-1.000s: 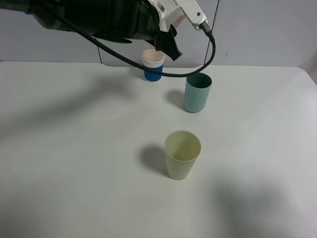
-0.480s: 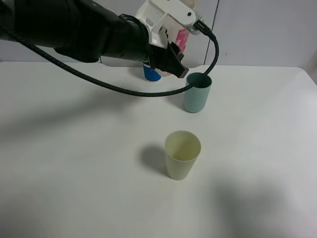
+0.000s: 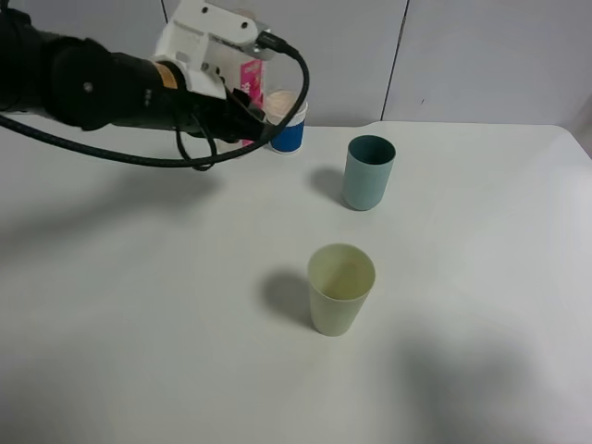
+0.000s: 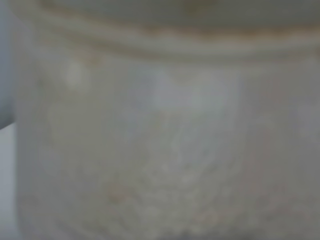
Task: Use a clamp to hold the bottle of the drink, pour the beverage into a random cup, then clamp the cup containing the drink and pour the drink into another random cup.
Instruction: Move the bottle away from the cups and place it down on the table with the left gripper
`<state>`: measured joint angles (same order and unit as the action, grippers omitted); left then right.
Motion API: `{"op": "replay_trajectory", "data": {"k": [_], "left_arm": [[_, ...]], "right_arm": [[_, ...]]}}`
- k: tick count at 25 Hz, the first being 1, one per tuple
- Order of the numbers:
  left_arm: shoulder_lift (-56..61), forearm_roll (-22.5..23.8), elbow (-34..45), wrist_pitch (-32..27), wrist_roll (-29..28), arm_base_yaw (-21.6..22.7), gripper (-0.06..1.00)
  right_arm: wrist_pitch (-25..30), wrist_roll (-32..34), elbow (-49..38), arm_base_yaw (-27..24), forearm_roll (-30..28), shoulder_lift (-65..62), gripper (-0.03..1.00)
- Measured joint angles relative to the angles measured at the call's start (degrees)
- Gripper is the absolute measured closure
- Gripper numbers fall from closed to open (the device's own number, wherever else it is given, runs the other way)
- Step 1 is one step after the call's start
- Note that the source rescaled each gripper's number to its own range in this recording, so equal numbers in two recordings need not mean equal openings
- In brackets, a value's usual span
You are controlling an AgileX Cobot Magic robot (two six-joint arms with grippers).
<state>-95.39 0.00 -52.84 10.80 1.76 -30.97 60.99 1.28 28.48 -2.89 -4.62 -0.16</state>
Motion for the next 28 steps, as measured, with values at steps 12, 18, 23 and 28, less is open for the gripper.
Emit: {"op": "replay_trajectory", "data": {"k": [12, 18, 23, 28], "left_arm": [[1.0, 28.9, 15.5, 22.8, -24.9, 15.1, 0.94], [0.1, 30.3, 17.6, 23.8, -23.6, 20.7, 0.94], [-3.6, 34.2, 17.6, 26.7, -23.5, 23.0, 0.94], [-8.1, 35.1, 17.6, 32.1, -20.7, 23.0, 0.94]], "right_arm": [[0.0, 0.0, 0.0, 0.0, 0.0, 0.0, -0.03], [0.0, 0.0, 0.0, 0.0, 0.0, 0.0, -0.03], [0.0, 0.0, 0.0, 0.0, 0.0, 0.0, -0.03], [0.0, 0.0, 0.0, 0.0, 0.0, 0.0, -0.03]]}}
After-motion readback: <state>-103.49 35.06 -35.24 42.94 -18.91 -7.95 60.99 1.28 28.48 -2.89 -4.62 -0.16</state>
